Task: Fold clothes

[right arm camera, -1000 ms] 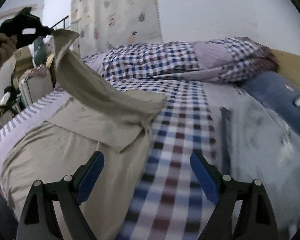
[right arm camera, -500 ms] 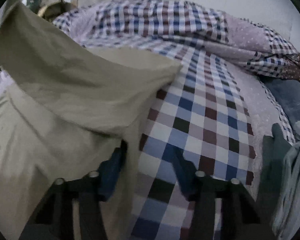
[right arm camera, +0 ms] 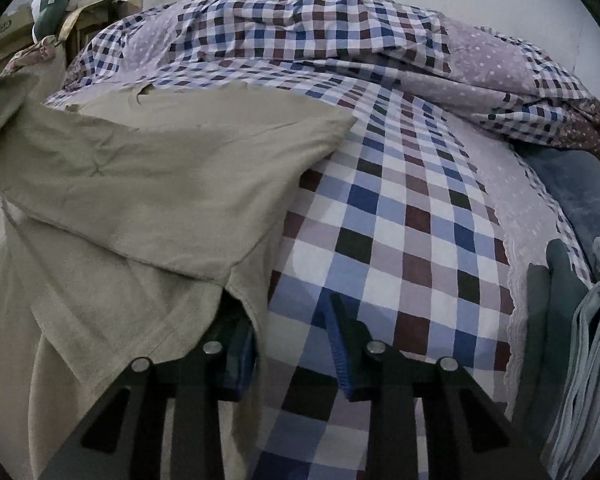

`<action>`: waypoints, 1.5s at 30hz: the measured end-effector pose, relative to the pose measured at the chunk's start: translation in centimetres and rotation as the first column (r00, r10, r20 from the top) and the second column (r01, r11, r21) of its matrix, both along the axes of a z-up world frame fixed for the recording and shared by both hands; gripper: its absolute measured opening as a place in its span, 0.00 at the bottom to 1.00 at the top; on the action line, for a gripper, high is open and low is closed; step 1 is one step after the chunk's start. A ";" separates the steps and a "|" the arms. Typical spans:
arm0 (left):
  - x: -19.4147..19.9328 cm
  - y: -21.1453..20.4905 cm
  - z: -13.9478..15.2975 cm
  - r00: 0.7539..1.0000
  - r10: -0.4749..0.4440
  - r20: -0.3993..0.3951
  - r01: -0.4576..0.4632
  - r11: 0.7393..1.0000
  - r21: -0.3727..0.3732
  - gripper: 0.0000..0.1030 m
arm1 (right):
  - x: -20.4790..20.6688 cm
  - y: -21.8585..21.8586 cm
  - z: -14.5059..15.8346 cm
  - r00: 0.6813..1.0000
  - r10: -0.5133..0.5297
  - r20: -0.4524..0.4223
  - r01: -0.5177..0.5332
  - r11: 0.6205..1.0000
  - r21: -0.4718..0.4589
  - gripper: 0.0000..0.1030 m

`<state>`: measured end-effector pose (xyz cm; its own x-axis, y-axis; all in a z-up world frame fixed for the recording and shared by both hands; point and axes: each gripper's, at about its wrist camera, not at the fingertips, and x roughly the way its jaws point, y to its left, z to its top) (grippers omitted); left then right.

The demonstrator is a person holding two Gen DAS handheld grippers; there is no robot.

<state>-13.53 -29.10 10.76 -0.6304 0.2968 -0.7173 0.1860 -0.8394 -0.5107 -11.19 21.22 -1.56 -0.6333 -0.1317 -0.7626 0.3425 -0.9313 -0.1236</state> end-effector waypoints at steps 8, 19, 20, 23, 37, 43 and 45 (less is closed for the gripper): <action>2.7 -3.8 -2.5 0.995 0.092 0.027 -0.093 0.995 0.029 0.18 | 0.4 -0.2 0.1 1.000 -0.015 -0.010 0.016 1.000 0.012 0.34; 14.0 -1.7 -3.0 0.949 0.227 -0.218 -0.140 0.925 0.353 0.82 | 2.6 -2.3 4.7 0.999 0.014 0.030 -0.012 0.996 -0.083 0.54; 14.4 -1.6 -3.4 0.948 0.236 -0.211 -0.150 0.922 0.358 0.83 | 2.4 -3.9 4.8 0.998 0.037 0.045 -0.032 0.994 -0.108 0.55; 15.5 -1.4 -4.5 0.942 0.271 -0.198 -0.188 0.915 0.357 0.83 | 1.7 -8.7 5.4 0.990 0.109 0.085 -0.092 0.979 -0.184 0.59; 15.2 -6.0 -9.0 0.932 0.359 -0.057 -0.281 0.811 0.513 0.84 | -4.1 -29.6 5.1 0.901 0.355 0.249 -0.228 0.876 -0.426 0.59; 15.7 -8.3 -9.5 0.920 0.388 -0.053 -0.291 0.769 0.569 0.84 | -6.8 -35.0 2.1 0.885 0.341 0.316 -0.228 0.910 -0.345 0.57; 15.8 -8.6 -9.6 0.919 0.389 -0.055 -0.290 0.766 0.573 0.84 | -6.5 -36.0 2.0 0.890 0.347 0.296 -0.248 0.913 -0.325 0.40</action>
